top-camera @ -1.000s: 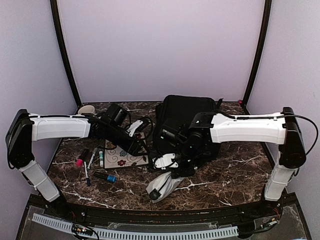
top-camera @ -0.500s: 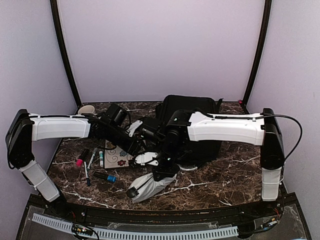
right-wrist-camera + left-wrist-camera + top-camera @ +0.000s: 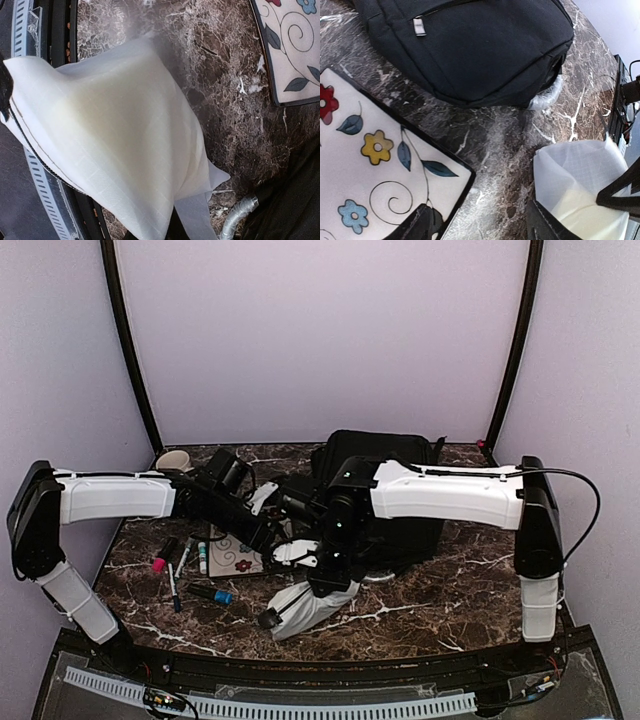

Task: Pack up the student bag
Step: Place the pencil case at the center of the board.

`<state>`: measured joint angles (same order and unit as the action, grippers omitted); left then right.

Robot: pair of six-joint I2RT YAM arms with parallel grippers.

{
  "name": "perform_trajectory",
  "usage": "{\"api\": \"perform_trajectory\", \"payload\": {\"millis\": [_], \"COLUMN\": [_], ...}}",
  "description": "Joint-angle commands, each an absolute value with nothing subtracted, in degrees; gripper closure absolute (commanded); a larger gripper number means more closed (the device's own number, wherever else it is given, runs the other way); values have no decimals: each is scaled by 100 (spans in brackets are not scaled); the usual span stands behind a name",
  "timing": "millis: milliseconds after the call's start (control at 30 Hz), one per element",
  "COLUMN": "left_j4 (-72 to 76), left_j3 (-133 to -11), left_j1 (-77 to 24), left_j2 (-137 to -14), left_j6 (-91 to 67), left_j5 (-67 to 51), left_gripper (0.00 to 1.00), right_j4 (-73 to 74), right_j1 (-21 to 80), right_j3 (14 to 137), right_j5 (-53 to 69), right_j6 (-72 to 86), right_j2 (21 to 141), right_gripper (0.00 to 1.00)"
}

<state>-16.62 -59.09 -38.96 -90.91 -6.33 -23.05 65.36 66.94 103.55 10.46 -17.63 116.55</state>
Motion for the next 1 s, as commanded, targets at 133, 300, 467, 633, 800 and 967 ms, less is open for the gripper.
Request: {"api": "perform_trajectory", "payload": {"millis": [133,300,467,633,800,967], "left_j4": [-1664,-1677,-1611,-1556,-1542,-1521], "left_j3": [-5956,-5872,-5747,-5690,-5655,-5597], "left_j1": [-3768,-3765,-3762,-3744,-3744,-3741], "left_j2": [-8889,-8812,-8704,-8666,-8632,-8576], "left_j6": [-586,-555,-553,-553,-560,-558], "left_j5": [-2141,-2134,-2088,-2082,-2080,-2039], "left_gripper": [35,35,35,35,35,35], "right_j4": [6576,5996,5736,5617,5362,4949], "right_j1": [6378,6347,6353,6384,6563,6815], "right_j3": [10710,10261,9951,9764,9498,9179], "right_j5": [1490,2005,1767,1599,1233,894], "right_j6": [-2144,-2911,-3227,-3480,-3636,-3652], "right_j2": [11725,11256,11187,11344,11527,11668], "right_gripper": [67,32,0,0,0,0]}}
